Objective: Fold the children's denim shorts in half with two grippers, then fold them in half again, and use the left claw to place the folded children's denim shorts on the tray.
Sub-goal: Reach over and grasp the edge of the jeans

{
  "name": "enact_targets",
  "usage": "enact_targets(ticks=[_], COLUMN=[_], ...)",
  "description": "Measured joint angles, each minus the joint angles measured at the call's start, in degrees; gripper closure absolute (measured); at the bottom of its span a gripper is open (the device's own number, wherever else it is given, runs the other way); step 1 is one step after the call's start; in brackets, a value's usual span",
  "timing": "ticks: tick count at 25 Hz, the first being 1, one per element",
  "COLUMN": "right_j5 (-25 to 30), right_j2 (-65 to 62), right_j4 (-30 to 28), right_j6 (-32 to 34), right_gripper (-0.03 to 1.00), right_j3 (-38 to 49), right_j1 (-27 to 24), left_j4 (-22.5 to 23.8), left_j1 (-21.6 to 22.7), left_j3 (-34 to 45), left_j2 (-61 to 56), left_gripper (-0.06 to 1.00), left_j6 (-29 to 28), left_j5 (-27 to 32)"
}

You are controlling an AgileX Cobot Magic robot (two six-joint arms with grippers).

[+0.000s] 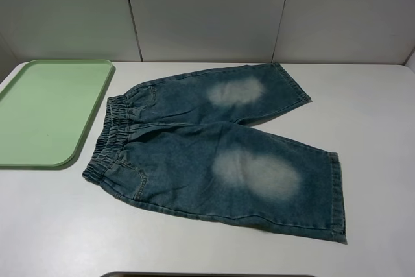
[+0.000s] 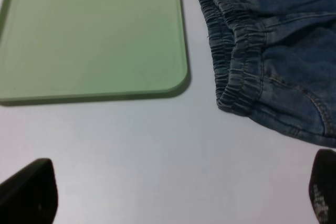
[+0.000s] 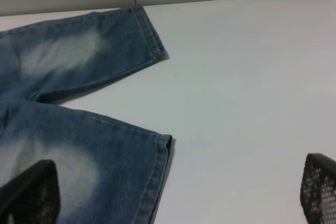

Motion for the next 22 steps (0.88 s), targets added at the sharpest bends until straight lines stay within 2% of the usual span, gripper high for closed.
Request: enact_targets(ticks=[22], right_j5=[0.00], right_j2=[0.00], right_j4=[0.00], right_j6=[0.00], right_gripper=[0.27], right_j3=[0.00], right_j1=[0.00], left_j4=[0.05], left_j1=[0.00], left_j3=[0.00], left_j2=[0.00], left_gripper=[-0.01], left_j6=[0.00], left_j5=[0.13])
